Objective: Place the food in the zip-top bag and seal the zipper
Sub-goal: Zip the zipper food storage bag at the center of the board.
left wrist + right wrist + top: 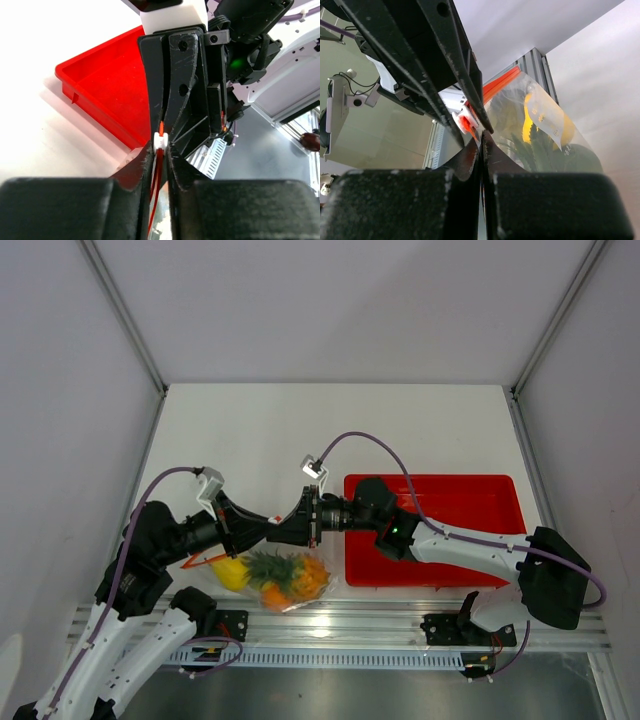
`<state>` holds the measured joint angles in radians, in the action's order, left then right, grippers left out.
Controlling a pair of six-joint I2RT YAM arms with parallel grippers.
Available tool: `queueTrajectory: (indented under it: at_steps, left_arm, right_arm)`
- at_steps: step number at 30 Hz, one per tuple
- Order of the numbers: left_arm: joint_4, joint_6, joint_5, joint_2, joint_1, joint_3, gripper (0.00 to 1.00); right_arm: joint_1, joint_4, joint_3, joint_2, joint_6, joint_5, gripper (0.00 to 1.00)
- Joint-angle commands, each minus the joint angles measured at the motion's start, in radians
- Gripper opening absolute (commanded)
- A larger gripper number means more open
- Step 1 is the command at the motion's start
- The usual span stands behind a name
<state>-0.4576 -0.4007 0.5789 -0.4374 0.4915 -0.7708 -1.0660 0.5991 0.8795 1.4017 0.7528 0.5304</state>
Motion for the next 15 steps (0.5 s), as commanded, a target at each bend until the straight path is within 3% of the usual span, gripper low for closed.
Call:
queueTrajectory:
  at_steps: [1, 2, 7, 15]
  left_arm:
    - [0.019, -0.012, -0.014, 0.0, 0.004, -0.019, 0.25]
    - [0.017, -0.012, -0.016, 0.002, 0.004, -0.021, 0.32]
    - [0.007, -0.003, -0.016, 0.006, 0.004, -0.015, 0.43]
    - [-0.004, -0.004, -0.034, -0.001, 0.004, -0.024, 0.28]
  right_arm:
    - [-0.006, 0.041, 0.049, 0.0, 0.008, -0.006, 0.0]
    - [-0.006, 0.041, 0.047, 0.0, 0.008, -0.006, 0.0]
    - [-0.002, 0.041, 0.047, 0.0, 0.011, -0.004, 0.0]
    - [-0.003, 0.039, 0.049, 0.008, 0.011, 0.0, 0.0]
